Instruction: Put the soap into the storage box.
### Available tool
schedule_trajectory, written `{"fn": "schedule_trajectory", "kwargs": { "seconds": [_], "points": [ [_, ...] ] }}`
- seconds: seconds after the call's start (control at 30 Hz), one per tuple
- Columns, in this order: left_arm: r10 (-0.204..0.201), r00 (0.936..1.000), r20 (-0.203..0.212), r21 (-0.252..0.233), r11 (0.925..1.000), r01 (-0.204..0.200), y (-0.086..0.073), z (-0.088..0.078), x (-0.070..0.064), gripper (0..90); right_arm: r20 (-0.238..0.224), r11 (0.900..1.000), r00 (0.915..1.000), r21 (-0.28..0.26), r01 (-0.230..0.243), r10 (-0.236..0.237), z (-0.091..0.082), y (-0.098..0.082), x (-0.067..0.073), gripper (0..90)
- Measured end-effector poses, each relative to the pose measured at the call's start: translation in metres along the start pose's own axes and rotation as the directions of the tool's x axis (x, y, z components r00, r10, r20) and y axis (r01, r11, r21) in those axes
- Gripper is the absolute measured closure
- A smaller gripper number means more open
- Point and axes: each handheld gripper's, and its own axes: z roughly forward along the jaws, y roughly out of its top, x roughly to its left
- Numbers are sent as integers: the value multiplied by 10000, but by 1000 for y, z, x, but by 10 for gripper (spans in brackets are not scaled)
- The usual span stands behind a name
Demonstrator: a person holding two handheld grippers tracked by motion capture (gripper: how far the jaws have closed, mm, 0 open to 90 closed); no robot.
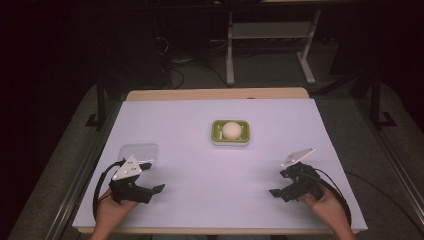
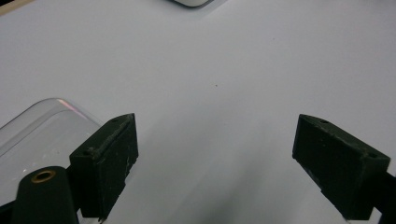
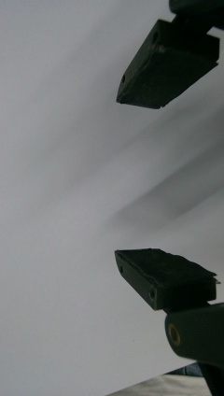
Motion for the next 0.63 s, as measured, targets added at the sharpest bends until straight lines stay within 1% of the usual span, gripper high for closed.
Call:
{"fn": "schedule_trajectory", "kwargs": {
  "seconds": [0.17, 0.2, 0.23, 0.27, 0.37, 0.43, 0.53, 0.63],
  "points": [
    [-3, 10000, 28, 31, 10000, 3, 0, 1, 0, 139, 39, 9999, 10000, -124, -38, 38, -3, -5, 5, 194],
    [48, 10000, 52, 91, 9999, -49, 1, 1, 0, 139, 35, 9999, 10000, -149, -25, 25, -4, -6, 5, 193],
    [-16, 10000, 58, 59, 10000, 15, 1, 2, 0, 138, 53, 9998, 10000, -176, -43, 44, -4, -7, 6, 192],
    [62, 10000, 62, 60, 10000, -62, 1, 2, 0, 139, 55, 9998, 10000, -166, -54, 55, -4, -8, 6, 191],
    [20, 10000, 67, 78, 10000, -20, 1, 3, -2, 143, 65, 9998, 10000, -182, -44, 45, -3, -11, 9, 189],
    [34, 10000, 87, 123, 9999, -35, 1, 3, -1, 143, 113, 9999, 9999, -143, -80, 82, -4, -14, 12, 189],
    [15, 9999, 105, 112, 9999, -16, 1, 3, -2, 144, 129, 9997, 9999, -227, -64, 67, -5, -18, 16, 187],
    [-15, 10000, 98, 78, 10000, 14, 1, 4, -2, 144, 247, 9997, 9997, -216, -64, 69, -7, -21, 20, 186]
  ]
}}
